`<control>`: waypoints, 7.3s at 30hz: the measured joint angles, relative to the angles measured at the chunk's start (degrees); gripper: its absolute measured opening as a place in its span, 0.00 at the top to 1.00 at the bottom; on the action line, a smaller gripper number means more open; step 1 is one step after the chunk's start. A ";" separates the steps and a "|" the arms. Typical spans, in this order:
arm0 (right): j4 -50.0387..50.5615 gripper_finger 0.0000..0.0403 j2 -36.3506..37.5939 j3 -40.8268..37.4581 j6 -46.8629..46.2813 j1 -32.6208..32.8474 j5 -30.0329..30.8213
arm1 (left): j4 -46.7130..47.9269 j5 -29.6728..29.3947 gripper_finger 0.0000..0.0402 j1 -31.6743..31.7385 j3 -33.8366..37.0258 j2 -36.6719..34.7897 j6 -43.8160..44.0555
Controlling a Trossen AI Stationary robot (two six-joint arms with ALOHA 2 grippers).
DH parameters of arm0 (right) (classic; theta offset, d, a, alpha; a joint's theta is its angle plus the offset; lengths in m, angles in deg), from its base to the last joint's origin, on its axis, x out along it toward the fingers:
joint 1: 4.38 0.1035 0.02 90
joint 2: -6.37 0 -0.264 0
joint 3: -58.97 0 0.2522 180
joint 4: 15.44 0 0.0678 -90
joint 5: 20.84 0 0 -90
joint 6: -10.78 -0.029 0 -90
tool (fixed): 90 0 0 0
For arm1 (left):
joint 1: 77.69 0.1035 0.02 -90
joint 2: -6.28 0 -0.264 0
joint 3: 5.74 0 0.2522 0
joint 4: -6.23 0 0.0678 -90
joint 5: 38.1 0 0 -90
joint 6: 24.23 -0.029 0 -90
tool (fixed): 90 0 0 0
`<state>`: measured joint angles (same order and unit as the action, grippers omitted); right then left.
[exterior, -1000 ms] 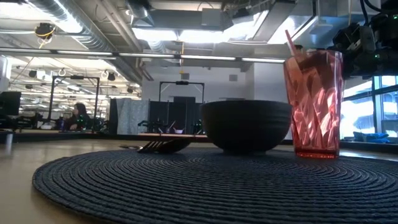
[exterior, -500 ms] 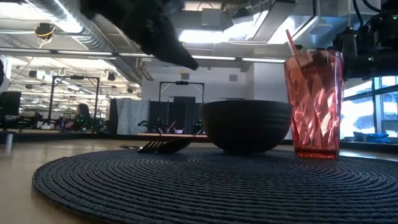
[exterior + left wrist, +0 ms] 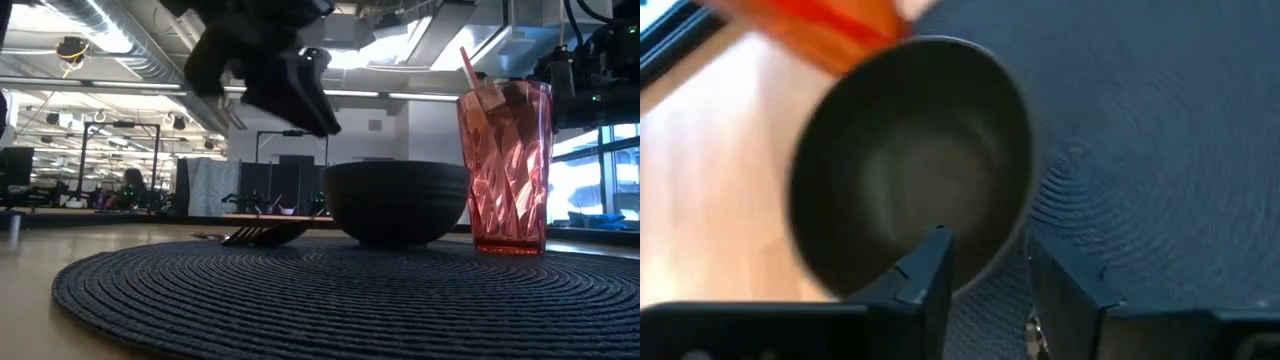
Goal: Pick & Place Utensil
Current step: Adjust the black bowl, then put the black spoon into the black bowl
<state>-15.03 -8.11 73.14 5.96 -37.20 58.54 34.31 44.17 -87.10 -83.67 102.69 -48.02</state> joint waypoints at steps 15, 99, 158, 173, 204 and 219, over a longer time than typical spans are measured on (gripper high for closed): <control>1.35 0.94 0.00 0.00 -1.15 0.00 -0.01 | 0.20 5.93 0.64 0.74 -4.52 7.26 -10.98; 3.00 0.94 -0.01 0.00 -3.54 0.00 -4.60 | 16.28 10.72 0.79 -7.61 -15.53 13.26 -9.96; 7.40 0.94 -0.01 -0.02 -3.52 0.02 -5.02 | 26.06 9.82 0.81 8.06 -8.61 15.79 -10.51; 7.32 0.94 0.01 -0.02 -3.48 0.02 -5.02 | 29.74 8.70 0.99 8.06 -9.60 16.08 -9.77; 7.00 0.94 0.01 -0.02 -3.76 0.02 -5.02 | 45.89 -27.41 0.99 2.00 -27.07 13.67 -11.61; 5.96 0.94 0.01 0.00 -4.16 0.02 -5.02 | 21.39 -31.95 1.00 -6.65 -28.04 19.45 -49.91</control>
<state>-9.07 -8.11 73.14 1.80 -37.18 53.53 55.71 12.22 -93.75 -111.71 122.14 -97.94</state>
